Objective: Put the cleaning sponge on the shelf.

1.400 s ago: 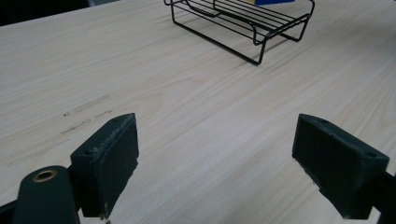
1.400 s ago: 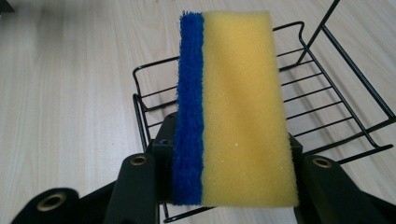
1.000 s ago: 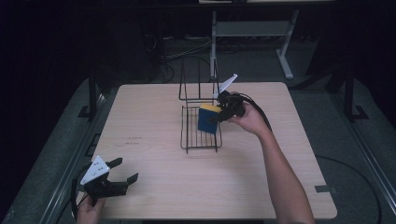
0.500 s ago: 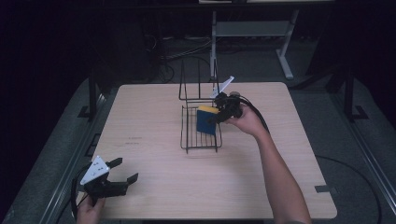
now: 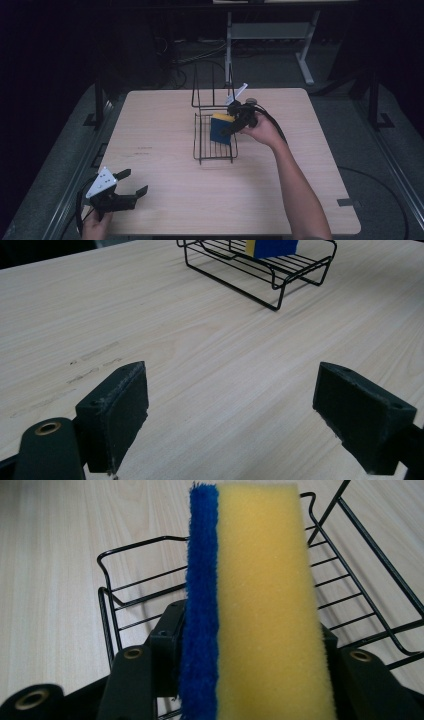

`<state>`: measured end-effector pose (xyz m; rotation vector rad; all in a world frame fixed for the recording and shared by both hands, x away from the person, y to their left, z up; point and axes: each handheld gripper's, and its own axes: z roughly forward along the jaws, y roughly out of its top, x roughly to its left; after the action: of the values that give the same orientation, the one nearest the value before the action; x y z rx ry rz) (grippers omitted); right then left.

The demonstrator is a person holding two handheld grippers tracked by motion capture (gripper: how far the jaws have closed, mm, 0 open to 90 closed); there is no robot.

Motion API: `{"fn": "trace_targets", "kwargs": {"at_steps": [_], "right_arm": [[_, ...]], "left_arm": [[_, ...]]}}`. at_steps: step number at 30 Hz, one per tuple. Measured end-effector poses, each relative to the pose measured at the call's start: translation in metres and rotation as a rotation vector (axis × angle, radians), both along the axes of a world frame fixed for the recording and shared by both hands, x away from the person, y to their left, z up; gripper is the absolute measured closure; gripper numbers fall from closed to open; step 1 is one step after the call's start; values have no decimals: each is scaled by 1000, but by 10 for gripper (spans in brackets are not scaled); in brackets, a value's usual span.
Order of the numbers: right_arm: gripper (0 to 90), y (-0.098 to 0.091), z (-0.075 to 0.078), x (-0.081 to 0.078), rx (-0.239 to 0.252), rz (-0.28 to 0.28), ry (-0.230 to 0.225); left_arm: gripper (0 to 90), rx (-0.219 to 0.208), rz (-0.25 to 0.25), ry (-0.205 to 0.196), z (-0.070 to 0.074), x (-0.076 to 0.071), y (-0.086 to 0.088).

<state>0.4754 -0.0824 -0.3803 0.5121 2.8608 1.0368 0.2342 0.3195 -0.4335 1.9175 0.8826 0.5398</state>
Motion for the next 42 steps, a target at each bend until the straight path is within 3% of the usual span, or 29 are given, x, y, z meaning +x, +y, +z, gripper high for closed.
{"fn": "trace_targets", "kwargs": {"at_steps": [6, 12, 20, 42], "right_arm": [[432, -2, 2, 0, 3, -3, -4], [310, -3, 1, 0, 4, -15, 20], [243, -7, 4, -4, 9, -21, 25], [195, -32, 13, -15, 31, -70, 19]], "left_arm": [[141, 2, -2, -1, 0, 0, 0], [141, -1, -1, 2, 0, 0, -1], [141, 1, -2, 4, -1, 0, -2], [141, 3, -1, 8, -1, 2, -3]]}}
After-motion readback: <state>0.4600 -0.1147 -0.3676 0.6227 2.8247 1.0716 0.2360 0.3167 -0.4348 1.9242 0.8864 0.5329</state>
